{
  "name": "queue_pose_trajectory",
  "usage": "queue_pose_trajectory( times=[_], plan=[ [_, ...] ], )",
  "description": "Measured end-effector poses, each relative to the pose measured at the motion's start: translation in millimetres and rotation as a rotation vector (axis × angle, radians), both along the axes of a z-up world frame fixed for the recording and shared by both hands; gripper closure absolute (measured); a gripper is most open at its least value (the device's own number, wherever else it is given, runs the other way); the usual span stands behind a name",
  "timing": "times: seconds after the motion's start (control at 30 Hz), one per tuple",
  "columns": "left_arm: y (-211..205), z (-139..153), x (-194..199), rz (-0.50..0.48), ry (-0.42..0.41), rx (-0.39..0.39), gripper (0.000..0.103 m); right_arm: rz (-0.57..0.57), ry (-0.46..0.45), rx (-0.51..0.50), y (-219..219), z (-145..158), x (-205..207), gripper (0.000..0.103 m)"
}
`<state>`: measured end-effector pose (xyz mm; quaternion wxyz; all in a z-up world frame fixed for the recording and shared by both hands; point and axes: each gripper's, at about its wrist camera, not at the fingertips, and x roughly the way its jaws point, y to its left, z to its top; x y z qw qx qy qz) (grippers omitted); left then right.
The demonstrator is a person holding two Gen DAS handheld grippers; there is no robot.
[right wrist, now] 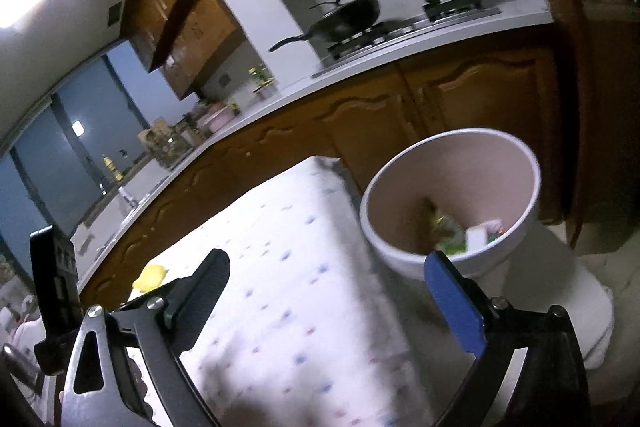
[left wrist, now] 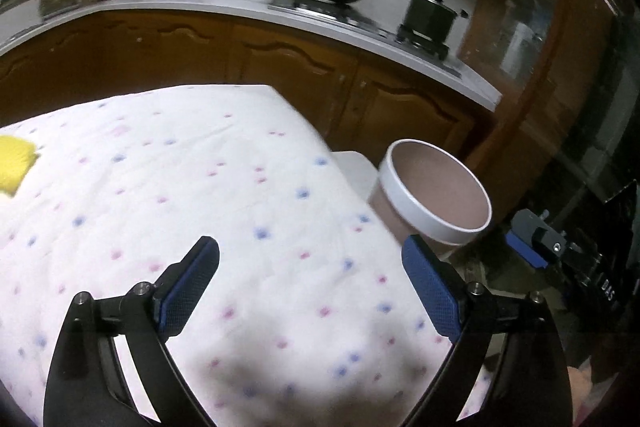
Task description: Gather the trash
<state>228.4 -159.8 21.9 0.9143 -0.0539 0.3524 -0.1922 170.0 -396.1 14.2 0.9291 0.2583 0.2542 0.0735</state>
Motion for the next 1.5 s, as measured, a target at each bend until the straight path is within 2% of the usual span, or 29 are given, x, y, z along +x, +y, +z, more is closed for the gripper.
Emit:
queue_pose_trajectory(
  times=[0.37, 0.67, 0.9, 1.03, 1.17, 1.23, 1.3, 1.5],
  plan=[
    [77, -8, -33, 0.130, 0.002, -0.031, 0.008, 0.074, -0.003, 0.013, 57, -9, -18, 0.002],
    [112, -10, -72, 0.185, -0.035, 0.019, 0.008, 0.116, -0.005, -0.020, 92, -11, -33, 0.002],
    [126, 9, -100, 0.235, -0.116, 0.040, 0.007, 0.092, -0.076, -0.168, 118, 15, -57, 0.002],
    [128, 27, -117, 0.259, -0.191, 0.047, 0.001, 0.042, -0.162, -0.288, 129, 42, -80, 0.000],
    [125, 35, -139, 0.311, -0.281, 0.095, 0.000, -0.026, -0.284, -0.377, 137, 61, -112, 0.000],
    [122, 30, -149, 0.330, -0.319, 0.113, 0.000, -0.064, -0.338, -0.416, 142, 58, -126, 0.000],
    [122, 20, -157, 0.335, -0.344, 0.123, 0.000, -0.086, -0.354, -0.451, 148, 48, -134, 0.000],
    [119, -5, -166, 0.334, -0.337, 0.148, 0.000, -0.054, -0.263, -0.433, 154, 5, -127, 0.000]
  ],
)
